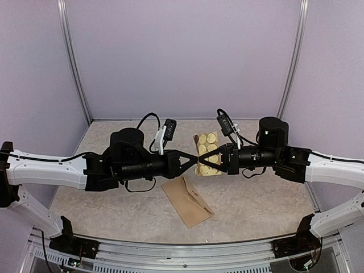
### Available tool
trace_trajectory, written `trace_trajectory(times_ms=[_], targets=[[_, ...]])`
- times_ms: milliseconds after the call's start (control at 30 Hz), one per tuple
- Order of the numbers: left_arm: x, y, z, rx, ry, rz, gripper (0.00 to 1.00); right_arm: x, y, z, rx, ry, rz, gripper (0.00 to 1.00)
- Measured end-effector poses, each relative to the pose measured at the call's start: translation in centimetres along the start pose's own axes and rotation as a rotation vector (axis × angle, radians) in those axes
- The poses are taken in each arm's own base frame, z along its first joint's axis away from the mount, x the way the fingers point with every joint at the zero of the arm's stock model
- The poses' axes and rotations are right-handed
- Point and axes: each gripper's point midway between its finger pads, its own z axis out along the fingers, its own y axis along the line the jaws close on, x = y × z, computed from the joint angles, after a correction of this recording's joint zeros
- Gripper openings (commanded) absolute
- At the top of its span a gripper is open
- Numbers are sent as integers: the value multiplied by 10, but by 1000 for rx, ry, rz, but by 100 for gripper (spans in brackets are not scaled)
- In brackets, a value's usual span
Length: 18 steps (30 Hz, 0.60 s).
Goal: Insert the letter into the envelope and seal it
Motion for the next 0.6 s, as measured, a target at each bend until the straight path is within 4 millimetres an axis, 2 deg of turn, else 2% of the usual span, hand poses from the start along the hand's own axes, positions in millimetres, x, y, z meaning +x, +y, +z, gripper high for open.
trace_trajectory(times_ms=[133,233,433,600], targets=[[1,0,2,3,3,0,10,0,1,0,-4,3,0,0],[2,-2,3,15,4,0,0,1,1,0,-7,4,0,0],[0,-7,3,39,-1,2,0,0,1,0,-6,2,-2,0],[-2,2,3,-7,-16,0,0,0,-2,0,9,-3,-3,0]])
